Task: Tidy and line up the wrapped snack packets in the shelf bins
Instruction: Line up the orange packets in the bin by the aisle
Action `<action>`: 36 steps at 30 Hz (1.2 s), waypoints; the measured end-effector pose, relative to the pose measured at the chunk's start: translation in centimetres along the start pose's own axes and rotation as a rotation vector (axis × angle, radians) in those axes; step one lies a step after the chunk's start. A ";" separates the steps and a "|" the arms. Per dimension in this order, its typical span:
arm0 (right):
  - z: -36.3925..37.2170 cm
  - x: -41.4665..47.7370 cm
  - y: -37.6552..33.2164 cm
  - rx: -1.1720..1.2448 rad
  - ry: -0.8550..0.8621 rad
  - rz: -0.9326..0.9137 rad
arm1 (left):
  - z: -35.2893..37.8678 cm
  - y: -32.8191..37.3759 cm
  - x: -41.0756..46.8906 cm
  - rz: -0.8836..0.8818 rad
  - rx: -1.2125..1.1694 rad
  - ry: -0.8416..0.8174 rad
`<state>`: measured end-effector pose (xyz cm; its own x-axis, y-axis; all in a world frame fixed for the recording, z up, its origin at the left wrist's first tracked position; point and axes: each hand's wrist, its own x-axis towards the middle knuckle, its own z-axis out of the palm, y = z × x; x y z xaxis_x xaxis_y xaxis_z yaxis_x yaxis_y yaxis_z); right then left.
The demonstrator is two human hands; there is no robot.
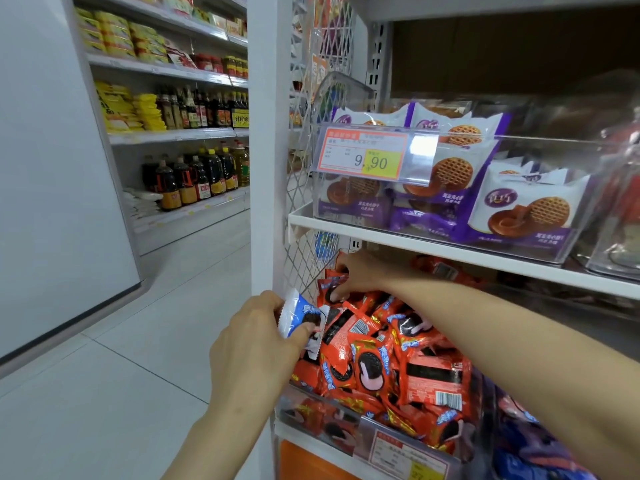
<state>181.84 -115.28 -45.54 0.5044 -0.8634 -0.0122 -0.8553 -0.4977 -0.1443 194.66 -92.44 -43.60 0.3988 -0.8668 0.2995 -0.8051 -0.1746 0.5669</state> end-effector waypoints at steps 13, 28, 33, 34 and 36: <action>-0.6 -1.1 0.5 -0.094 0.183 0.024 | -0.2 -0.9 0.1 -0.013 0.077 -0.055; -2.8 -5.4 -1.4 -0.088 -0.443 -0.250 | 0.2 -1.4 0.3 -0.002 0.226 -0.054; -2.6 -6.3 -0.5 0.048 -0.415 -0.230 | 0.3 -1.3 0.4 -0.011 0.243 -0.044; -2.6 -6.4 -0.6 0.077 -0.402 -0.223 | 0.4 -1.3 0.4 -0.008 0.248 -0.043; -2.4 -6.5 -0.7 0.106 -0.357 -0.232 | 0.5 -1.4 0.4 -0.012 0.250 -0.046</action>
<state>178.85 -109.49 -42.99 0.7069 -0.6377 -0.3059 -0.7071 -0.6478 -0.2836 195.69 -92.78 -44.63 0.3934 -0.8832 0.2556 -0.8863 -0.2903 0.3609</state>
